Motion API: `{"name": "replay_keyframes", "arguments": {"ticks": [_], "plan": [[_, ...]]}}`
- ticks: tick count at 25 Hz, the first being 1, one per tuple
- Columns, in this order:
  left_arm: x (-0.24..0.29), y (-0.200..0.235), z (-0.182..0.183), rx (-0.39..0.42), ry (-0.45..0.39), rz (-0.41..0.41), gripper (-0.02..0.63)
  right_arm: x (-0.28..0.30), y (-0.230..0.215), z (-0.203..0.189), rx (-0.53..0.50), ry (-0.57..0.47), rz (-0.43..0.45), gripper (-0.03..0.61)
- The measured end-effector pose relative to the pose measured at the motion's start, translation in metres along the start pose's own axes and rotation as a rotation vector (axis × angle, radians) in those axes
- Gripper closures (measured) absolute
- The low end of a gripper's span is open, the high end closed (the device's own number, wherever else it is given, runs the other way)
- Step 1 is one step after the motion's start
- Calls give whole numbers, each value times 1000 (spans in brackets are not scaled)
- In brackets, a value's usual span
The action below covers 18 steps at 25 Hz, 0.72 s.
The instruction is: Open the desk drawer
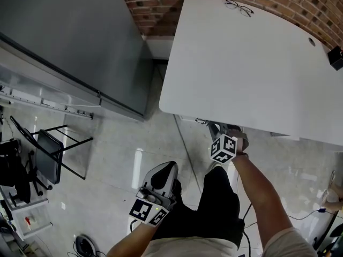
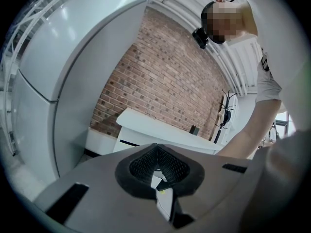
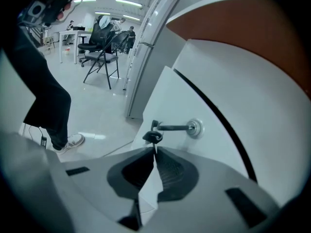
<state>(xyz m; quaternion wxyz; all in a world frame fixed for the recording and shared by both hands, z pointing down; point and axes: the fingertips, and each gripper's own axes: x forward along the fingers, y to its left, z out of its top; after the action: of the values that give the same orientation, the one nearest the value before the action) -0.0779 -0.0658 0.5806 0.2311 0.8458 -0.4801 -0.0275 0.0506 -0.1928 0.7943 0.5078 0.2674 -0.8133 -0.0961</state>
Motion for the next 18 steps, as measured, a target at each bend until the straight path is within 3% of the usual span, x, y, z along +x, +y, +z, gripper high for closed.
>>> {"name": "replay_keyframes", "arguments": {"ticks": [18], "plan": [[9,-2,-6,-8,17,-2,606,-27,40,5,81,-67,38,551]]}}
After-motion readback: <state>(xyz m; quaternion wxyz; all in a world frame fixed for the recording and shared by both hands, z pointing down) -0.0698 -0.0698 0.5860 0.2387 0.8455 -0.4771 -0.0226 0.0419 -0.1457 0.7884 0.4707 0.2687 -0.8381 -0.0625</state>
